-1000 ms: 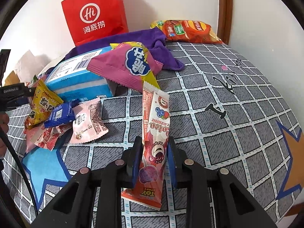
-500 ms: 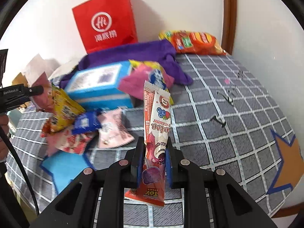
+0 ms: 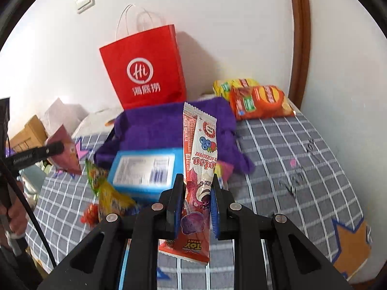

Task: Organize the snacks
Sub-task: 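Carry both snacks over the purple towel and open the right tool to drop the stick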

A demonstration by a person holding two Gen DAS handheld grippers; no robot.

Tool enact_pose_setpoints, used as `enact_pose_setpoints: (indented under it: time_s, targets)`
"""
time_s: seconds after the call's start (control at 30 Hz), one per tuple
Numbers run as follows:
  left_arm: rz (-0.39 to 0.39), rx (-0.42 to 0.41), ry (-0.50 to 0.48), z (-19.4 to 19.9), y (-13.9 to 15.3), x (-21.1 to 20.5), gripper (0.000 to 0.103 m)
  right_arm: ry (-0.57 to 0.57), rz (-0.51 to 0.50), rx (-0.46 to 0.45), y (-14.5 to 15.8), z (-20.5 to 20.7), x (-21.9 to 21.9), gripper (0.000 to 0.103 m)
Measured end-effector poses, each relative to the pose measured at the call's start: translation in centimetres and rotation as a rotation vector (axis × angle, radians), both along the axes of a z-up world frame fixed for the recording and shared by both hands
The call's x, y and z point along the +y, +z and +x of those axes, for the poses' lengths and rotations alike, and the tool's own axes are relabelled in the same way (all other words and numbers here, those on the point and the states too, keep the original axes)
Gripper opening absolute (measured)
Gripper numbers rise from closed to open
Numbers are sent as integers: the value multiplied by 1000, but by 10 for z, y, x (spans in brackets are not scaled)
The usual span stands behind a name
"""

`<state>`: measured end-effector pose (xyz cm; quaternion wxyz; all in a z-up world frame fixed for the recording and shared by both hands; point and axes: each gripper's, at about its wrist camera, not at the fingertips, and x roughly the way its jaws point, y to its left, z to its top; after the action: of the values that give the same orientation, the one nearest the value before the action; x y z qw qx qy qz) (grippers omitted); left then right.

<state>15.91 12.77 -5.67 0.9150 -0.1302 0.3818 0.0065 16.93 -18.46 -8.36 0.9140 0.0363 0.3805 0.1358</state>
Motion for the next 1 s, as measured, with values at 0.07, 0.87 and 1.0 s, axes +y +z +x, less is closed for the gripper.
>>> enact_pose_setpoints:
  time_s: [0.07,0.87,1.0]
  targets:
    - [-2,-4,-11,9,6,0,35,10,-1,-18,9,16,5,20]
    - [71,38,-34,131,6,-5,35,135,-9,-32,14,185,55,20]
    - [57,54,-31,150,-1,-4,35,155,-18,-14,7,207,60,20]
